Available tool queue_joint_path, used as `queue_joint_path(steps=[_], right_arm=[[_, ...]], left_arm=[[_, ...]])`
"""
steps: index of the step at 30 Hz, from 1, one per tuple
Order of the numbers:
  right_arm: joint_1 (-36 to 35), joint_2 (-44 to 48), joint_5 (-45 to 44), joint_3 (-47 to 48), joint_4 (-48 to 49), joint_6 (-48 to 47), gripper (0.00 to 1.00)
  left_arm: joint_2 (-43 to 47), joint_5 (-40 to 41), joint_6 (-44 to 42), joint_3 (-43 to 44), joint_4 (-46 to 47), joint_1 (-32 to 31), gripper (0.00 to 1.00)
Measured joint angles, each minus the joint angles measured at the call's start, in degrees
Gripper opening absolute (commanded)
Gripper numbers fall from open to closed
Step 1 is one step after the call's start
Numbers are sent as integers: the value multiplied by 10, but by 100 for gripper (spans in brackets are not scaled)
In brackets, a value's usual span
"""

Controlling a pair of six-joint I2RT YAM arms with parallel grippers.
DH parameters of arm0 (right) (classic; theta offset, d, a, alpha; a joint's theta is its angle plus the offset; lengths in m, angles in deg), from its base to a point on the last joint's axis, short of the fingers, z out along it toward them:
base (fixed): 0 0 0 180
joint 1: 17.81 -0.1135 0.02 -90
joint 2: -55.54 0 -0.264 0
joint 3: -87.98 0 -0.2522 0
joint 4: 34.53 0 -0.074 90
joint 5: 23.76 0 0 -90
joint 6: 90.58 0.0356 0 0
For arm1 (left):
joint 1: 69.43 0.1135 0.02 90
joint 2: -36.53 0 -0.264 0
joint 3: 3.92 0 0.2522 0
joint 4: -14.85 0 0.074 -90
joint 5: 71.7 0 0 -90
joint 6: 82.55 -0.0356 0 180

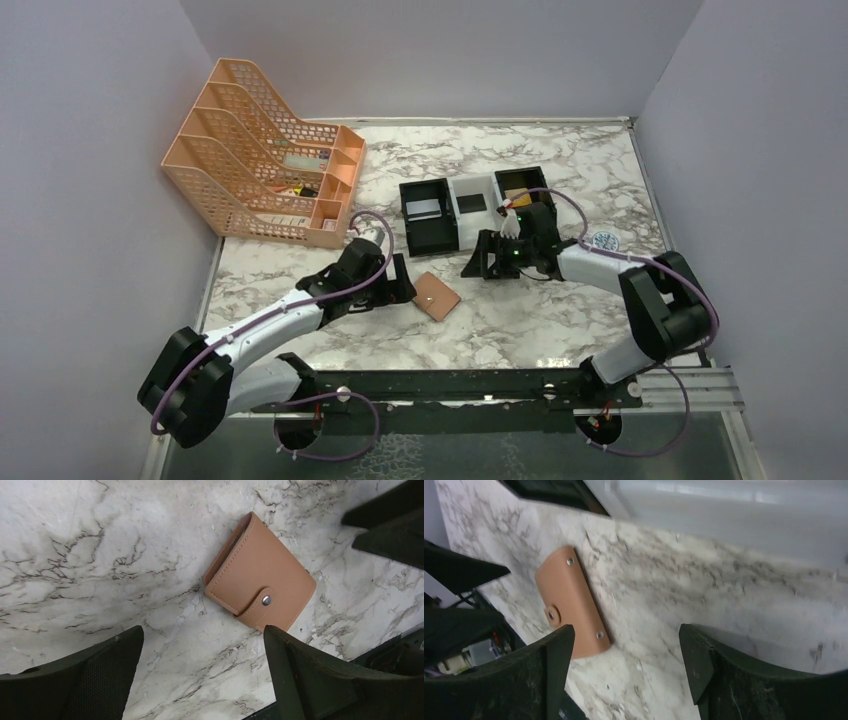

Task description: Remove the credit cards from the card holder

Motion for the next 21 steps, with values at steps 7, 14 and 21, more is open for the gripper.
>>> queue_joint_path(steps=[7,14,21], right_arm=[[-2,-109,-31,95,39,-2,78],[-3,-156,-38,146,50,-36,78],[-15,-138,-13,108,80,-66,72]], left_arm=[[-1,-34,61,-65,67,-14,84],[-7,-51,104,-91,133,-19,75],[-47,-59,132,-93,192,-27,70]])
